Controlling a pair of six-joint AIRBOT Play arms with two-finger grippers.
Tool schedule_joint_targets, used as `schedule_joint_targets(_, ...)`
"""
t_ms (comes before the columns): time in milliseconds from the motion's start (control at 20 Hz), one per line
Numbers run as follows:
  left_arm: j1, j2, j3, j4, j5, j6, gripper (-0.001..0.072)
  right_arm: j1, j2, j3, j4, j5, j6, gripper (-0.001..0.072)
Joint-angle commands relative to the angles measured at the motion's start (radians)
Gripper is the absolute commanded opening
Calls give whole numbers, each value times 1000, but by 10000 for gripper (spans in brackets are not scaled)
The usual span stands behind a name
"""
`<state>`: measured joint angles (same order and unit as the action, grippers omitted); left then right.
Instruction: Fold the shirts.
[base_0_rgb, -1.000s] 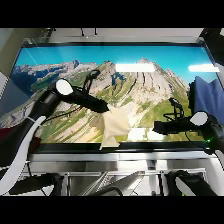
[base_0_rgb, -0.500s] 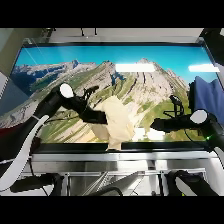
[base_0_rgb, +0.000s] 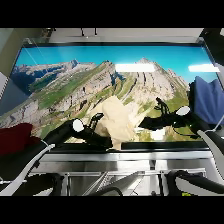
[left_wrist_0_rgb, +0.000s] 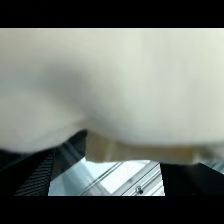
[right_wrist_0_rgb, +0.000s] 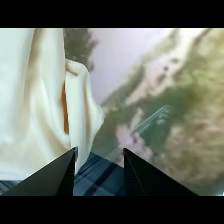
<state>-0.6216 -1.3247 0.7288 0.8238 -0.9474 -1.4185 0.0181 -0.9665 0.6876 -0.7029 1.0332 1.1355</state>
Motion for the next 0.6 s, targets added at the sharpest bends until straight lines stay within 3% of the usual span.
schedule_joint_targets(0, -68, -79, 53, -30, 77, 8, 697, 19, -114, 1, 137, -61, -119, 338)
schedule_joint_targets(50, -76, -106, 81, -26, 62, 8, 552, 26, -139, 1, 140, -85, -119, 338)
schedule_joint_targets(150, -76, -146, 119, 0, 21, 8, 108, 37, -175, 3, 142, -118, -147, 338)
schedule_joint_targets(200, -70, -160, 137, 26, -10, 6, 12, 37, -188, 3, 154, -124, -172, 338)
schedule_joint_targets(300, -49, -164, 159, 50, -77, 6, 12, 37, -202, 7, 178, -137, -201, 338)
schedule_joint_targets(500, -2, -106, 160, 47, -90, 6, 12, 55, -211, 15, 202, -149, -224, 334)
schedule_joint_targets(550, 9, -93, 160, 46, -94, 6, 12, 60, -215, 15, 212, -159, -229, 273)
